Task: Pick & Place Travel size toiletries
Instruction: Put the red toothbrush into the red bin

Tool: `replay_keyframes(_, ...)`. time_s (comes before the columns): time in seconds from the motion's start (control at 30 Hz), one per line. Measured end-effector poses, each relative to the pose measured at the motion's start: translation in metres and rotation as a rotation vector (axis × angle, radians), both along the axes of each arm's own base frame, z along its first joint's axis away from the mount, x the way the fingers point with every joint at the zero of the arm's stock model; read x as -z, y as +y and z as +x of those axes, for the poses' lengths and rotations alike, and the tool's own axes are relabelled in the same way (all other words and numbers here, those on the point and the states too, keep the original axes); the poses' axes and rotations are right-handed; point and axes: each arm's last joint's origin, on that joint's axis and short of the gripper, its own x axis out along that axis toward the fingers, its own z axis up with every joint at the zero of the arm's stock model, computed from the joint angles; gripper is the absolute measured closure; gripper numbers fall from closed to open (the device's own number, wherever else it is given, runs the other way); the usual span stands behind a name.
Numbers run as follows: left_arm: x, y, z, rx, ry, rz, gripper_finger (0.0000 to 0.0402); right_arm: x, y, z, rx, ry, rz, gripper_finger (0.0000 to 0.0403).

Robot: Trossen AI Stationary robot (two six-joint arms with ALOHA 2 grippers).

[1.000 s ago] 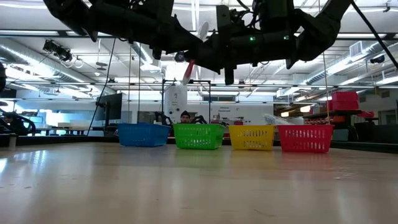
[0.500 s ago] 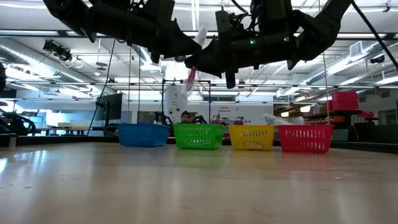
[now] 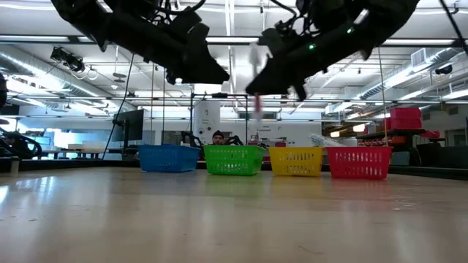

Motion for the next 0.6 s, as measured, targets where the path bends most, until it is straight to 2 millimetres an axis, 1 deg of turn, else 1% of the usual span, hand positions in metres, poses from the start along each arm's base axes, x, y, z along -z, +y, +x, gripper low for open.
replay_keyframes(0.17, 0.003, 0.001, -0.002, -0.07, 0.007, -0.039, 0.0254, -0.029, -0.002, -0.04, 0.118, 0.132, 0.03, 0.0374)
replay_keyframes(0.33, 0.004, 0.002, -0.002, -0.082, 0.02, -0.034, 0.0259, -0.046, -0.005, -0.082, 0.255, 0.236, 0.071, 0.0373)
replay_keyframes(0.4, 0.004, 0.002, -0.002, -0.082, 0.021, -0.034, 0.0261, -0.047, -0.009, -0.096, 0.315, 0.285, 0.118, 0.0373)
replay_keyframes(0.47, 0.004, 0.002, -0.002, -0.081, 0.022, -0.034, 0.0262, -0.043, -0.013, -0.106, 0.377, 0.349, 0.162, 0.0373)
replay_keyframes(0.6, 0.004, 0.002, -0.002, -0.082, 0.023, -0.033, 0.0262, -0.028, -0.023, -0.118, 0.484, 0.45, 0.214, 0.0373)
